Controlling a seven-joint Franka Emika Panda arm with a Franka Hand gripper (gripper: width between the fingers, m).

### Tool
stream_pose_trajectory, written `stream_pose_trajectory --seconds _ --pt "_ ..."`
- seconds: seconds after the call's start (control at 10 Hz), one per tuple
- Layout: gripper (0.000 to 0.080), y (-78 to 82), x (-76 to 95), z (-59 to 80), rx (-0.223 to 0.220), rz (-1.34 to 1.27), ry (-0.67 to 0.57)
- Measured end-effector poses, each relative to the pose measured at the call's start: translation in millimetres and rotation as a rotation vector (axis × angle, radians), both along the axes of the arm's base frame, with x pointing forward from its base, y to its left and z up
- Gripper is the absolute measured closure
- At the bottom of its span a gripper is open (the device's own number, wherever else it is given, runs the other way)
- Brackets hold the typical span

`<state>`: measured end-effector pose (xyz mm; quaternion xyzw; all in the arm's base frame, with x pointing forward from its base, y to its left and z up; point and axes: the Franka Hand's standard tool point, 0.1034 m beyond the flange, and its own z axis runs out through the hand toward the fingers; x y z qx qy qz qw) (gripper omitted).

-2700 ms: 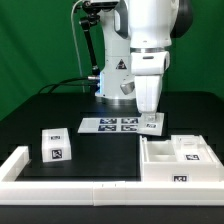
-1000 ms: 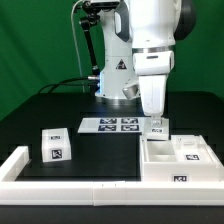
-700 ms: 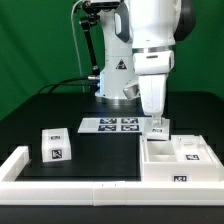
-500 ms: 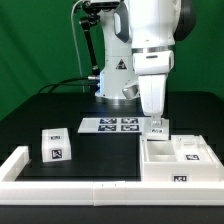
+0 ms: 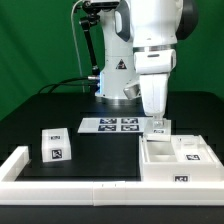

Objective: Assemble cabinet

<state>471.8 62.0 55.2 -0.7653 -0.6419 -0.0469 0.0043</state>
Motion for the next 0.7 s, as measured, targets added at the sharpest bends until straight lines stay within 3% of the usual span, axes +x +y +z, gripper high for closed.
stream_pose_trajectory --seconds 0.7 --pt "0.0729 -3.1 4.2 -3.0 0.004 0.002 -0.003"
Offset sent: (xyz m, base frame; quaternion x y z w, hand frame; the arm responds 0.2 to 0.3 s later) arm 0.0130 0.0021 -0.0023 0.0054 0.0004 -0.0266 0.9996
